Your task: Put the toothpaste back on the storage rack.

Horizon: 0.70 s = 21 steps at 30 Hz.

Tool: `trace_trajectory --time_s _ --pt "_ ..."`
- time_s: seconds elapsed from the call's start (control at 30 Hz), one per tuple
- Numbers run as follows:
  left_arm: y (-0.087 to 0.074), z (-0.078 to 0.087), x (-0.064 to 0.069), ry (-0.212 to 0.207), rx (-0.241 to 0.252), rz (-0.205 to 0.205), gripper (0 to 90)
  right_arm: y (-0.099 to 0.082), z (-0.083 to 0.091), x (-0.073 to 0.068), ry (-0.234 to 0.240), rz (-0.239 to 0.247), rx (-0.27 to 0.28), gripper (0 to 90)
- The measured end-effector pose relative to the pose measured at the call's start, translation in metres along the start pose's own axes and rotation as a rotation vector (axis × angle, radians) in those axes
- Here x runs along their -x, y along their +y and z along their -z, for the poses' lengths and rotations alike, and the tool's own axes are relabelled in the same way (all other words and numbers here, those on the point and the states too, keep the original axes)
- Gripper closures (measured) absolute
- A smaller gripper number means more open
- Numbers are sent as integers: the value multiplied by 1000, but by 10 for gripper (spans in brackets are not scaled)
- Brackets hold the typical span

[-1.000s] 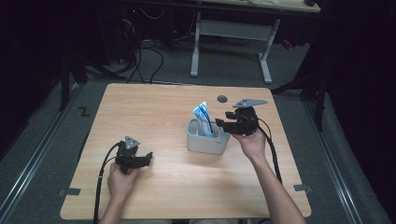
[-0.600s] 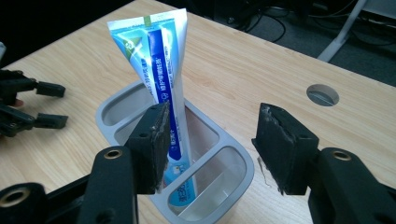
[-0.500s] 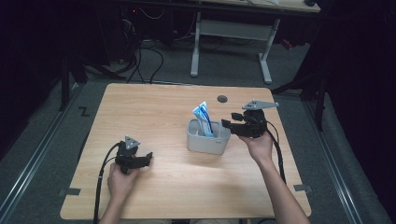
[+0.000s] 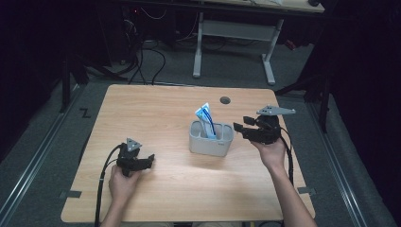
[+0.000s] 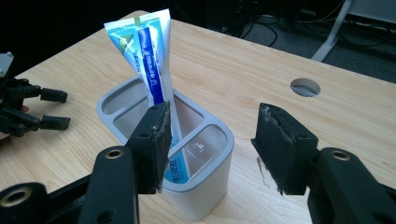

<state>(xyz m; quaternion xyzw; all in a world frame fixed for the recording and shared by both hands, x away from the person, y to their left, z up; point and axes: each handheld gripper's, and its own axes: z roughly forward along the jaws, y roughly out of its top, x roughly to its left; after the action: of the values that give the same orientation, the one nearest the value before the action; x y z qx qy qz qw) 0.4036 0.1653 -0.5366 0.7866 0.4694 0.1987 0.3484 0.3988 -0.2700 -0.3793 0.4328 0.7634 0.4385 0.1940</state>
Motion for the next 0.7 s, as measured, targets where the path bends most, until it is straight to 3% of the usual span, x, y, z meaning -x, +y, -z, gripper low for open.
trace_trajectory --time_s 0.7 --pt "0 0 0 0 1 1 223 -21 16 11 -25 -31 4 455"
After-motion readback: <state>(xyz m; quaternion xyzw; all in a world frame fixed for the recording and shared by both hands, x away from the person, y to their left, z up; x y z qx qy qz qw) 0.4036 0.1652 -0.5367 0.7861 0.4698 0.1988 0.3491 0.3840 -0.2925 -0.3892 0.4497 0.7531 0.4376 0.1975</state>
